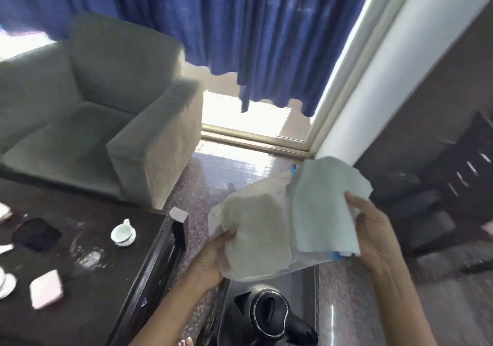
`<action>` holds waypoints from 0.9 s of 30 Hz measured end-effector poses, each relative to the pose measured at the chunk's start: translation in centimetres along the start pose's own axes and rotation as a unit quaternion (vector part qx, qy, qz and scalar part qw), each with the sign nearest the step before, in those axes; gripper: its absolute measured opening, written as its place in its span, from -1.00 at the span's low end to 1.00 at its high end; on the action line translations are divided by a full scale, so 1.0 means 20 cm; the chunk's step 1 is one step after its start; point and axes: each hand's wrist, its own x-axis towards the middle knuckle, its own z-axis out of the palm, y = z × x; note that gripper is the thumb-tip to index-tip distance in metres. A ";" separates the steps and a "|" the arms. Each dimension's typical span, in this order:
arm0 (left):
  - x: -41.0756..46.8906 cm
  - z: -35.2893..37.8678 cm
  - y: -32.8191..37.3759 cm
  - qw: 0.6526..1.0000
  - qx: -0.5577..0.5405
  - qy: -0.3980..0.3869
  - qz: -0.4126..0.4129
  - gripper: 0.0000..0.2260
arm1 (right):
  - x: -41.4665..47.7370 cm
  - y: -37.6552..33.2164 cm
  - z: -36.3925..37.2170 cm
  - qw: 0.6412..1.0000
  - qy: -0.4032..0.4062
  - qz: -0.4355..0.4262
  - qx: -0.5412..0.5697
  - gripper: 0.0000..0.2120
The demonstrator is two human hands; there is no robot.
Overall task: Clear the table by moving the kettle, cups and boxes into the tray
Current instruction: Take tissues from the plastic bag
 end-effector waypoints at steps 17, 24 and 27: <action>-1.09 -0.93 0.41 0.962 -0.112 0.193 0.156 -0.15 | -0.01 1.06 0.98 0.936 -0.134 0.085 -0.315 -0.50; -1.60 -1.29 0.67 0.950 -0.103 0.210 0.205 -0.17 | -0.16 1.56 1.42 0.910 -0.163 0.058 -0.378 -0.64; -1.72 -1.41 0.75 0.946 -0.096 0.209 0.228 -0.19 | -0.18 1.71 1.56 0.902 -0.184 0.063 -0.385 -0.66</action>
